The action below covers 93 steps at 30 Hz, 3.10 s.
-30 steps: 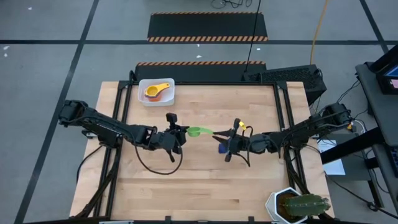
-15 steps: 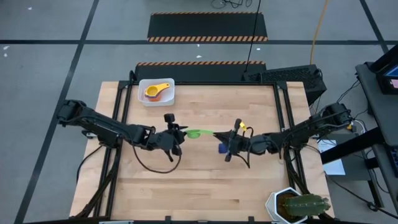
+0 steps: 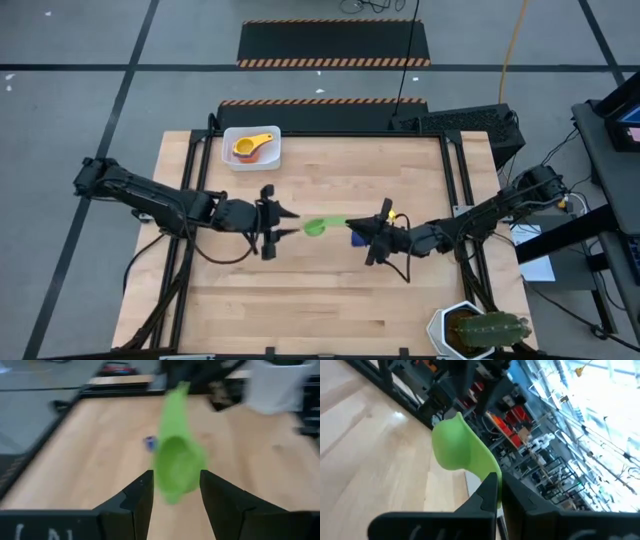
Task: Nest measuring cups in basket
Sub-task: Stack the green measuring cup into the yellow measuring cup
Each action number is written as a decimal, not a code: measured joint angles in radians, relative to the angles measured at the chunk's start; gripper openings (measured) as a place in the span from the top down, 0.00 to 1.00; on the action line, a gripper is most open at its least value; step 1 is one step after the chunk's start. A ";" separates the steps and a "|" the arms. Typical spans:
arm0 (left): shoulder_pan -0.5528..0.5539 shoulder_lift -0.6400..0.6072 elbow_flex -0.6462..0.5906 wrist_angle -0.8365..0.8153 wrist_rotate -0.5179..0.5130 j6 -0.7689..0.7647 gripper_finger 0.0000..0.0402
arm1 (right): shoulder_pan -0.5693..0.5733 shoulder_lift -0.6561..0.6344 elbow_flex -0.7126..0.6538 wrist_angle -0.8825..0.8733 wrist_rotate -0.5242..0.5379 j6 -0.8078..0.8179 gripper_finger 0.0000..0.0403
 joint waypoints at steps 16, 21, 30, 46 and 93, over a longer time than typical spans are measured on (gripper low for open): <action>0.018 0.097 -0.002 0.112 0.227 0.038 0.48 | 0.026 0.001 0.000 0.061 -0.078 -0.078 1.00; 0.035 0.129 -0.003 0.148 0.286 0.064 0.53 | 0.026 0.000 0.000 0.059 -0.078 -0.075 1.00; 0.048 0.143 -0.001 0.185 0.366 0.124 0.82 | 0.026 0.000 0.000 0.058 -0.079 -0.075 1.00; 0.073 0.082 -0.001 0.065 0.290 0.316 0.98 | 0.026 0.000 0.001 0.040 -0.029 0.035 0.79; 0.972 0.159 -0.001 -0.483 0.049 0.799 0.98 | 0.023 0.000 -0.009 0.021 0.111 0.046 0.69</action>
